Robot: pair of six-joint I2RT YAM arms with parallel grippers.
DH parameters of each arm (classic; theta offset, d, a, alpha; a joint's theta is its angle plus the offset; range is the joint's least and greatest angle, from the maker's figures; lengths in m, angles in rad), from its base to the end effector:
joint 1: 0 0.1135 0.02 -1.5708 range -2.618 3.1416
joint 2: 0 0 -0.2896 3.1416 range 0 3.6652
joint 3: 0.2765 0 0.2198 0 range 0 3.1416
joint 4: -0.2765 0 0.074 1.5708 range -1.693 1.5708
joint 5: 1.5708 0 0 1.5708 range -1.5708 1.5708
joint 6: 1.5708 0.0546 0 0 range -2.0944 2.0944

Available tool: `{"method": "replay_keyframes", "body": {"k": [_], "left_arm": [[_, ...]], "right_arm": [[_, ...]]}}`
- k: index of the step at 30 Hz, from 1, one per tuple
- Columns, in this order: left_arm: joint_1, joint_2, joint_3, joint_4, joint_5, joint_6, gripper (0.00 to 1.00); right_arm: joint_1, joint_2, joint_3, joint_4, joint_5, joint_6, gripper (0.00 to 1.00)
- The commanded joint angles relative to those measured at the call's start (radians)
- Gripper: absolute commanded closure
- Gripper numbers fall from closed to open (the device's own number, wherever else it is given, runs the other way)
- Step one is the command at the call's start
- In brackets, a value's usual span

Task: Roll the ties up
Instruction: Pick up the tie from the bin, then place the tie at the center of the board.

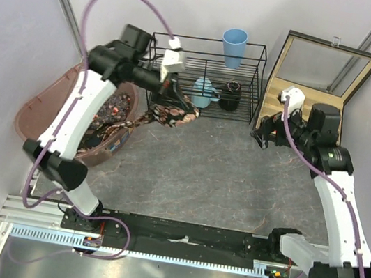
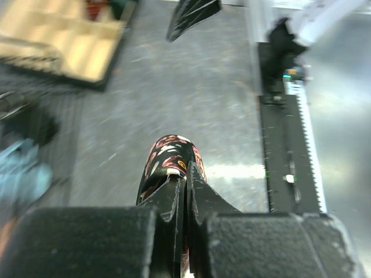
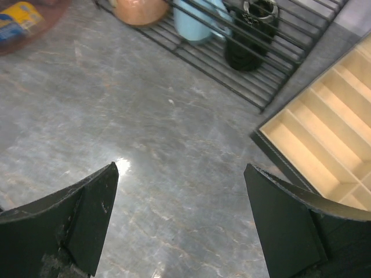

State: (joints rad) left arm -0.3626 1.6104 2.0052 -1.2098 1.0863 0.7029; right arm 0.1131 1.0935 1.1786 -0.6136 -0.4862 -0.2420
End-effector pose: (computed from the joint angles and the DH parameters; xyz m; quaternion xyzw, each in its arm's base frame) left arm 0.2370 -0.1416 0.4672 0.5684 0.5886 -0.4199 0.3926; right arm 0.1940 0.0477 0.3868 -0.2666 0.8073 0.1772 0.4957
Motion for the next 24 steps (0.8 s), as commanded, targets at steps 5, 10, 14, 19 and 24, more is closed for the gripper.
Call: {"method": "replay_keyframes", "body": {"k": [5, 10, 14, 19, 24], "left_arm": [[-0.09, 0.079, -0.016, 0.033, 0.139, 0.084, 0.98], [-0.09, 0.071, -0.023, -0.031, 0.15, 0.159, 0.98], [-0.091, 0.06, -0.026, -0.103, 0.15, 0.211, 0.98], [-0.09, 0.051, -0.043, -0.117, 0.147, 0.236, 0.98], [-0.09, 0.045, -0.052, -0.123, 0.146, 0.234, 0.98]], "right_arm": [[0.115, -0.208, -0.342, 0.571, -0.158, 0.317, 0.02], [0.324, -0.091, -0.412, 0.861, -0.117, 0.25, 0.02], [0.375, 0.018, -0.369, 0.971, -0.143, 0.218, 0.02], [0.474, 0.085, -0.343, 1.061, -0.181, 0.155, 0.02], [0.527, 0.143, -0.314, 1.141, -0.21, 0.153, 0.02]]}}
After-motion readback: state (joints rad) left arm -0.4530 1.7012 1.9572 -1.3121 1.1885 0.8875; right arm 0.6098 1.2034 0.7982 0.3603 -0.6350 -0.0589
